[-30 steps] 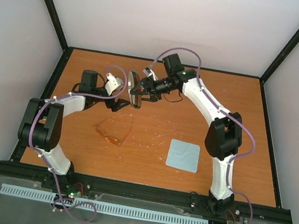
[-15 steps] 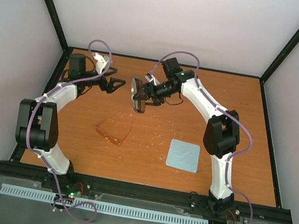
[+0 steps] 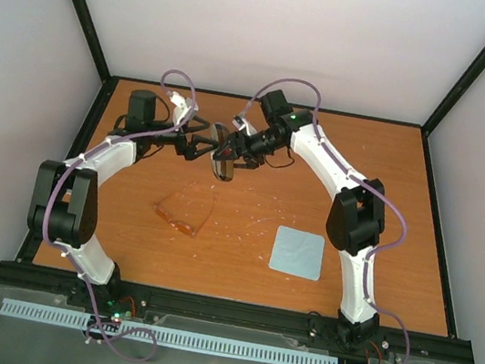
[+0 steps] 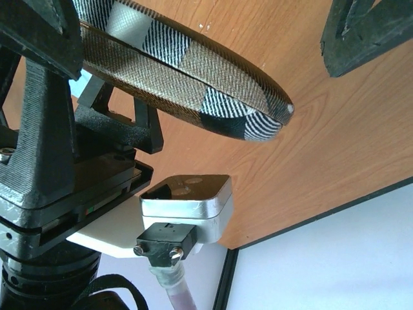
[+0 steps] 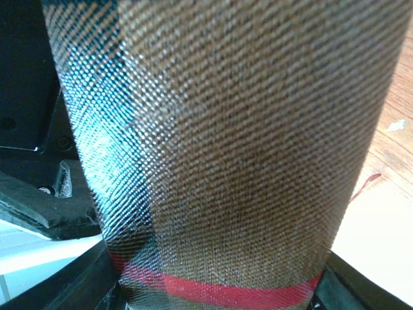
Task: Organize the sunglasses
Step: Open the sunglasses case, then place the sunglasses case at the center of the board.
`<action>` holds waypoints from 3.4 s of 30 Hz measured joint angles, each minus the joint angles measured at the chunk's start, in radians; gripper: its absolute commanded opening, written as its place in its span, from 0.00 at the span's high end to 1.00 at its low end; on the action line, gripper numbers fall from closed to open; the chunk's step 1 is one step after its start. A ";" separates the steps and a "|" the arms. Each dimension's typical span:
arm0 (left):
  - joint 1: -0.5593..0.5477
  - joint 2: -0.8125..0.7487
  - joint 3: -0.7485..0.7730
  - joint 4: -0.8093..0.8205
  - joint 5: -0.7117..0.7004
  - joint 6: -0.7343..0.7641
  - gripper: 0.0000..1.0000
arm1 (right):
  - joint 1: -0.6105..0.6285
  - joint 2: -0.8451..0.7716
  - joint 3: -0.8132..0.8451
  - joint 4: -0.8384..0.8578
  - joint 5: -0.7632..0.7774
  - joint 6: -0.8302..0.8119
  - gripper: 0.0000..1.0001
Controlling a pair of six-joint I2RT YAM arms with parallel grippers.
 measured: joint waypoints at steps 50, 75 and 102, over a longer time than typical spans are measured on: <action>-0.011 -0.031 -0.127 -0.007 -0.174 0.365 0.02 | 0.002 0.001 -0.036 -0.026 0.057 0.113 0.72; -0.038 -0.031 -0.116 -0.159 -0.328 0.390 0.00 | -0.027 -0.084 -0.162 0.075 0.015 0.043 0.72; 0.058 -0.036 -0.095 -0.250 -0.419 0.361 0.01 | -0.184 0.177 -0.157 0.025 0.007 -0.123 0.30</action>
